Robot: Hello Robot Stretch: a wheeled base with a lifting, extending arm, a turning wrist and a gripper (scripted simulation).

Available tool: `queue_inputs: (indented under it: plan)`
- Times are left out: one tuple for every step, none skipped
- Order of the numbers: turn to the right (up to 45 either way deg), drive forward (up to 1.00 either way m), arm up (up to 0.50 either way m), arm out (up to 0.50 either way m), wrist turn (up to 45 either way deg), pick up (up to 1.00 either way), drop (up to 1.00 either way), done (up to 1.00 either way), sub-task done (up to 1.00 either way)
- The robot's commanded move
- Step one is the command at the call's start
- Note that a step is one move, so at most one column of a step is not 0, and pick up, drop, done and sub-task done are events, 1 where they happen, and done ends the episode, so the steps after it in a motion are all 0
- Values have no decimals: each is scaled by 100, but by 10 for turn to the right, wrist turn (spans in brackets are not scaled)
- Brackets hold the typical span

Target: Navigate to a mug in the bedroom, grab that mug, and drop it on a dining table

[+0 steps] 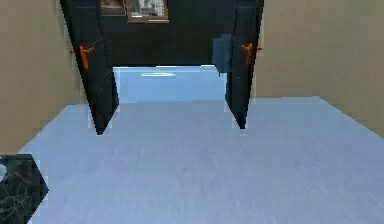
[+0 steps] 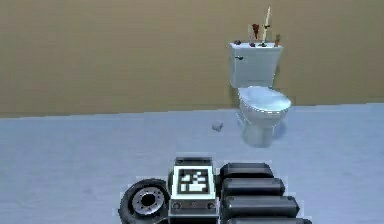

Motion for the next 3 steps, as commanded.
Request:
queue_inputs:
  plan:
    - [0, 100, 0, 0, 0, 0, 0, 0, 0]
    - [0, 100, 0, 0, 0, 0, 0, 0, 0]
    - [30, 0, 0, 0, 0, 0, 0, 0, 0]
